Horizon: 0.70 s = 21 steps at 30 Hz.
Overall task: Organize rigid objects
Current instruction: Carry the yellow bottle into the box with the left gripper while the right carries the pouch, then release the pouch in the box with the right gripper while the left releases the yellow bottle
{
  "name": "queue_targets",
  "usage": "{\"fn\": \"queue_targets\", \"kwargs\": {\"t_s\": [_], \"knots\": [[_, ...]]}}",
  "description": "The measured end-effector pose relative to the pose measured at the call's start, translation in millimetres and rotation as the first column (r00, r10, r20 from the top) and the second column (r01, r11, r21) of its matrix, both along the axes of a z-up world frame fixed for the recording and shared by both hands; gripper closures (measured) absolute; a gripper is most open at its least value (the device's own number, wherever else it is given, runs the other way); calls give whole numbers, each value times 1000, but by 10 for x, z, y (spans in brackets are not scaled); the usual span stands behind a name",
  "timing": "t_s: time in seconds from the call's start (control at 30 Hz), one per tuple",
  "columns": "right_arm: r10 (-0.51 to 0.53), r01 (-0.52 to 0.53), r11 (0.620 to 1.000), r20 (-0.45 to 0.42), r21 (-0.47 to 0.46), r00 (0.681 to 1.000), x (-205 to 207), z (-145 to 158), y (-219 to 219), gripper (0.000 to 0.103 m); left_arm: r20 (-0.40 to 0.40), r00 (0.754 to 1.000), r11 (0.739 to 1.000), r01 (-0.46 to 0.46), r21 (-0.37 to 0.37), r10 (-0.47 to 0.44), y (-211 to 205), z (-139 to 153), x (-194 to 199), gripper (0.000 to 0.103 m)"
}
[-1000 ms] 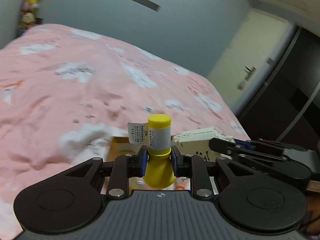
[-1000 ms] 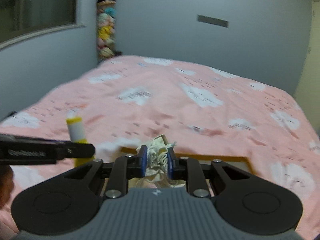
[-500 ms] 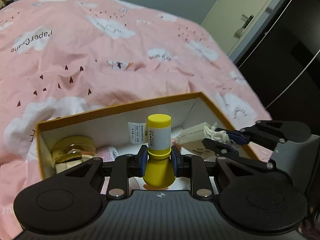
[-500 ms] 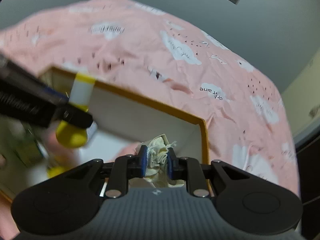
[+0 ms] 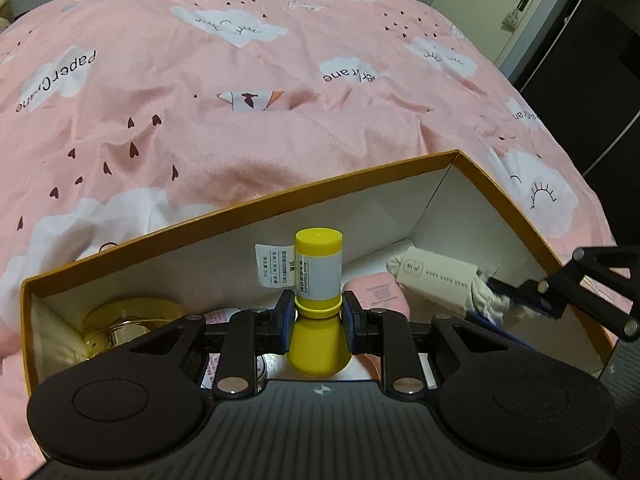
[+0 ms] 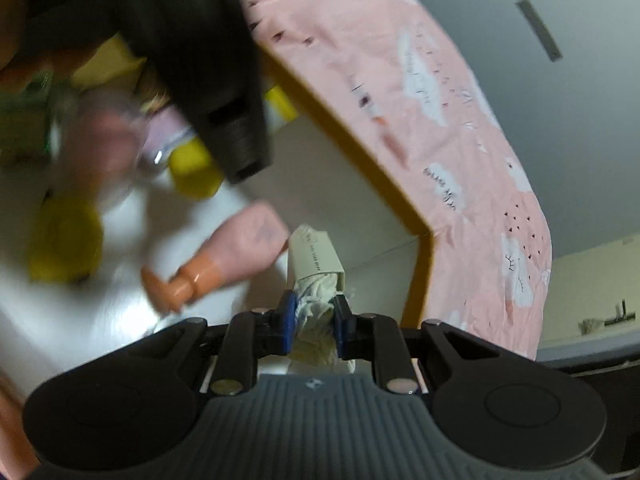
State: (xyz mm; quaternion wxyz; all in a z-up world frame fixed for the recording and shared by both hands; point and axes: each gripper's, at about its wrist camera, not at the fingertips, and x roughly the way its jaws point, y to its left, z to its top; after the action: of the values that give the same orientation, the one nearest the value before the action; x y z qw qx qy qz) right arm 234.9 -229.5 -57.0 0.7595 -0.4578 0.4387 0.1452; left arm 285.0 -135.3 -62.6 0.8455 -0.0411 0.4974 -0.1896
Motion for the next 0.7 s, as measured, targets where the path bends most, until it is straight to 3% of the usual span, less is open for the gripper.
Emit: {"fn": "queue_targets", "kwargs": {"t_s": [0.17,0.37,0.47,0.6,0.7], "knots": [[-14,16,999,-66,39,998,56,32,-77,84,-24,1000,1000,12,28,-11,-43,-18,33,76],[-72,106,979,-191,174,979,143,134,-204,80,-71,997,998,22,58,-18,-84,-99,86,76],[-103,142,966,-184,214,978,125,223,-252,75,-78,997,998,19,68,-14,-84,-118,95,76],[-151,206,933,-197,295,969,194,318,-367,75,-80,997,997,14,76,-8,-86,-125,112,76],[-179,231,924,-190,305,965,249,282,-392,75,-86,996,997,15,81,-8,-87,-137,121,76]]}}
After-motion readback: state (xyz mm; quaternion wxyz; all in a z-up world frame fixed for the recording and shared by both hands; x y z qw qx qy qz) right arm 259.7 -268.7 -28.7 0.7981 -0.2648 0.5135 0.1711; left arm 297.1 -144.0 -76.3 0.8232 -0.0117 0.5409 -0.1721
